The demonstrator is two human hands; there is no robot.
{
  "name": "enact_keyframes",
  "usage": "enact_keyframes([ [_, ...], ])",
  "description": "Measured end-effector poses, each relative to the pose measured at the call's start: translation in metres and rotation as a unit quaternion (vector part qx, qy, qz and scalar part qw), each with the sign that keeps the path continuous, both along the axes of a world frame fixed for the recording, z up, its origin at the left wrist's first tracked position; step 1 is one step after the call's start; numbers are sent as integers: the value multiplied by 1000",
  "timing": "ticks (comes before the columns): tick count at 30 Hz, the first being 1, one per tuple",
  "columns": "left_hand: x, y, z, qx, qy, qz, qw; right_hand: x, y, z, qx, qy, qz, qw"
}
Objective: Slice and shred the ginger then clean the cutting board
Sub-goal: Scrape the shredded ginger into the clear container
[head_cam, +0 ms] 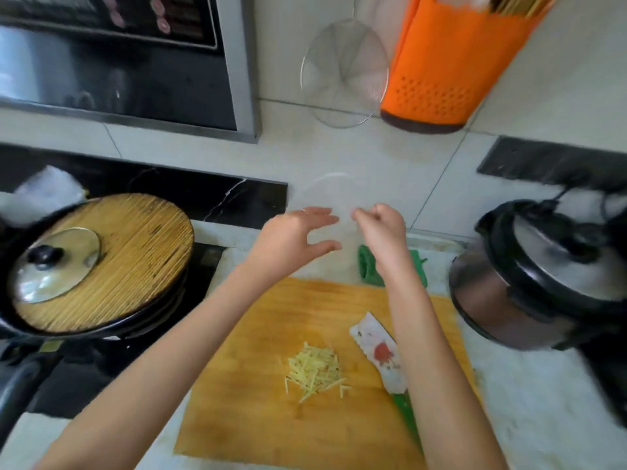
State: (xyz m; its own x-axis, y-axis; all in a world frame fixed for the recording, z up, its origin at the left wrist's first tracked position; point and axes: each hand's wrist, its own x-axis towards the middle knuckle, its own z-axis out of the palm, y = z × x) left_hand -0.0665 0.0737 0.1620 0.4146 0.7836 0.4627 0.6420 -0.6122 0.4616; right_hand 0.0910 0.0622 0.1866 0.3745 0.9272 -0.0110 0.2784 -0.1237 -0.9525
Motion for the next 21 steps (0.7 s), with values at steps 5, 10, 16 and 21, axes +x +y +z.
enact_keyframes([
  [5, 28, -14, 55, 185, 40, -29, 981, 31, -23, 59, 102, -36, -18, 994],
  [10, 58, -21, 88, 324, 21, -43, 945, 58, -36, 84, 189, -82, -19, 978],
  [16, 85, -25, 101, 270, -11, 39, 962, 76, -51, 70, 172, -8, 141, 975],
  [21, 93, -36, 104, 255, -37, 1, 966, 84, -55, 84, 141, -98, 168, 971],
])
